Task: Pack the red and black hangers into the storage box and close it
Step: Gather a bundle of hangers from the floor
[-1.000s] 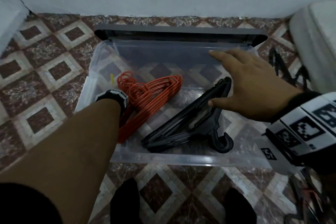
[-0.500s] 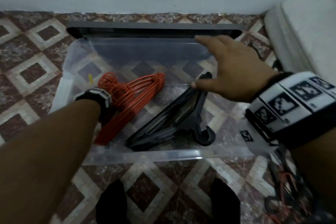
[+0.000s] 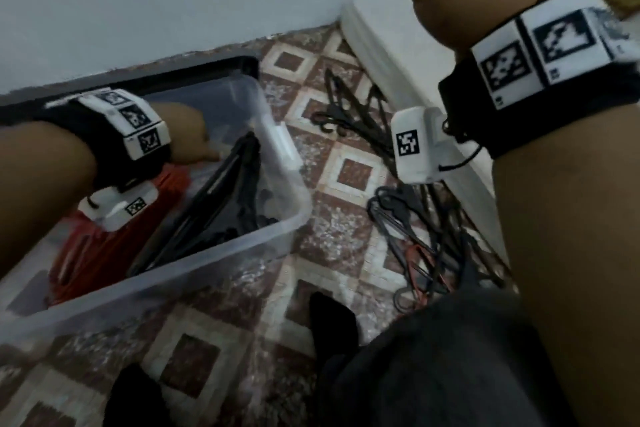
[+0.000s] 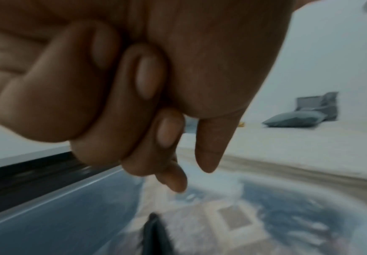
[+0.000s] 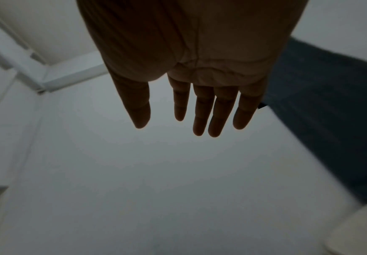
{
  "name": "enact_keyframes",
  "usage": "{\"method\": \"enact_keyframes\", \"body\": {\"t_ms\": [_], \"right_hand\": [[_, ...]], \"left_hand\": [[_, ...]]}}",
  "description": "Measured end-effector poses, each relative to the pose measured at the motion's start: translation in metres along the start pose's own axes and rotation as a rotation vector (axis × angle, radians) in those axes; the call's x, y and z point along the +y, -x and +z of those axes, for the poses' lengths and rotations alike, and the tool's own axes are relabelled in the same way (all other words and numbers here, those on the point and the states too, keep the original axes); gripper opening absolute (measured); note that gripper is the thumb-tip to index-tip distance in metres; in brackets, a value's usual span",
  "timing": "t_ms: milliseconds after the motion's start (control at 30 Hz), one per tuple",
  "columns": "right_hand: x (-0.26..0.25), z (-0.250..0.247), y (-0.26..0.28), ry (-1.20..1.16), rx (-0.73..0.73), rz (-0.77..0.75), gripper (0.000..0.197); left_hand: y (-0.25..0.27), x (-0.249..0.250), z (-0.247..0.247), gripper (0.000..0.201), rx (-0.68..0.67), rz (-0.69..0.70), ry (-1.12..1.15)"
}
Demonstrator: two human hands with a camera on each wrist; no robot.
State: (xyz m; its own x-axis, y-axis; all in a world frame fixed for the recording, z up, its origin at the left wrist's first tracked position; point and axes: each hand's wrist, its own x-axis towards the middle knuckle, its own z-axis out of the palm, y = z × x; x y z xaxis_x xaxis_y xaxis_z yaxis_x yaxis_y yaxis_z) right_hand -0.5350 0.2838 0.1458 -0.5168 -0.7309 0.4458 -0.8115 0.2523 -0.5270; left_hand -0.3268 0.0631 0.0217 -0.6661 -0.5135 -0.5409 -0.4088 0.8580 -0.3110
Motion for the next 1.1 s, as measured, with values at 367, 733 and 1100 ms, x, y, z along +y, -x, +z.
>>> {"method": "enact_keyframes", "body": {"t_ms": [367,733,1100], "right_hand": [[0.264,-0.018,0.154,0.188,-0.515,0.641,0.053],[0.373,0.073,0.369,0.251,-0.962,1.169,0.041],[0.365,0.116,0.395,0.212,-0.770,1.224,0.033]], "left_hand": [[-0.034,0.250,-0.069,0.038,0.063,0.308,0.018],[-0.109,0.381,0.021,0.030,-0.168,0.457,-0.027],[-0.129,0.392,0.082,0.037,-0.330,0.518,-0.013]]}}
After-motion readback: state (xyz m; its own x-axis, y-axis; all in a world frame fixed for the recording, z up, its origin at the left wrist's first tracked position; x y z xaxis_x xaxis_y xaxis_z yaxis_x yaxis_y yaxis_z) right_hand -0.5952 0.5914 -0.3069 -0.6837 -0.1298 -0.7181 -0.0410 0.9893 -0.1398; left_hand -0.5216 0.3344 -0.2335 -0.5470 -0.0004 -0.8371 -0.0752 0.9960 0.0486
